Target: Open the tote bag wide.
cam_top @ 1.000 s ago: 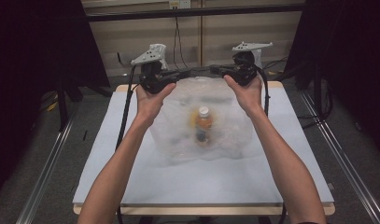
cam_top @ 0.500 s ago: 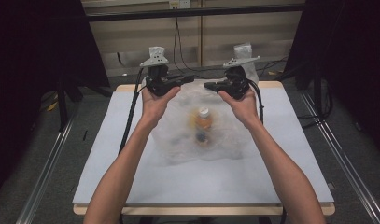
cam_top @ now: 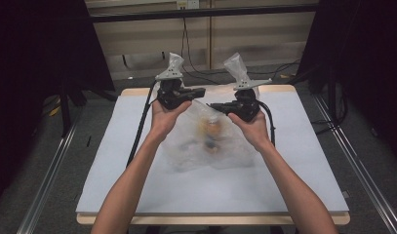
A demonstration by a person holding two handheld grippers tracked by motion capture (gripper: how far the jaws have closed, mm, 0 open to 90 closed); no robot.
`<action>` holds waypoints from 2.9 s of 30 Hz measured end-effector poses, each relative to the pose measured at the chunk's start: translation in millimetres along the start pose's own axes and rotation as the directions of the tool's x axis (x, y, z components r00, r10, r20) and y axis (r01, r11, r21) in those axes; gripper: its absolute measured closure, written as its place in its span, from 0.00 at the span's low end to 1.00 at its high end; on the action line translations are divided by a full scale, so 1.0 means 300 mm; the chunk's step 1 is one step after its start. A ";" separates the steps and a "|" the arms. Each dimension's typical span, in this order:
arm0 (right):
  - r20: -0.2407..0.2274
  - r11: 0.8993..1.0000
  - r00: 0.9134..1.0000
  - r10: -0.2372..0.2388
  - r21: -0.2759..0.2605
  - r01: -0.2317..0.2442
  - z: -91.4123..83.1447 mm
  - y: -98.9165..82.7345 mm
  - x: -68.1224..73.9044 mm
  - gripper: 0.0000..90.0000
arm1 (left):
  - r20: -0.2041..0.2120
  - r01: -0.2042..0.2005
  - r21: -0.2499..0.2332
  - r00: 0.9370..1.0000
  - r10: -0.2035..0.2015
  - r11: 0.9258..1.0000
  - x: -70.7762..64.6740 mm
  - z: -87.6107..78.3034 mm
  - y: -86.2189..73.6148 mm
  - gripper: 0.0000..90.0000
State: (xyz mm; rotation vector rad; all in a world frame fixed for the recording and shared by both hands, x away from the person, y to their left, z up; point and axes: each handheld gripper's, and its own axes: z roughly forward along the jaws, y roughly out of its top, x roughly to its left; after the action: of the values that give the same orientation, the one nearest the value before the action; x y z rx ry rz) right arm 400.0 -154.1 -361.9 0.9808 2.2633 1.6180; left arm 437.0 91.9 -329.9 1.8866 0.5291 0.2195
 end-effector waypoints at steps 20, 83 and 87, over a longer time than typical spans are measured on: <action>0.058 0.999 0.998 0.011 0.033 -0.013 -0.052 -0.078 -0.014 1.00 | 0.012 -0.039 0.174 0.999 0.037 0.984 -0.052 0.041 -0.146 1.00; 0.215 0.947 0.973 0.086 0.286 -0.147 -0.165 -0.512 -0.112 1.00 | -0.070 0.131 0.350 0.991 -0.114 0.928 0.081 -0.151 -0.612 1.00; 0.201 0.954 0.973 0.112 0.253 -0.162 -0.169 -0.510 -0.112 1.00 | -0.040 0.147 0.309 0.989 -0.142 0.939 0.080 -0.162 -0.614 1.00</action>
State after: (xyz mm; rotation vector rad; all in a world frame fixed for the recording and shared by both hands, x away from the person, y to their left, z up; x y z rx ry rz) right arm 338.7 -241.9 -486.8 1.3219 2.3705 1.2247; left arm 392.1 197.1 -484.1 2.1414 0.7468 0.0564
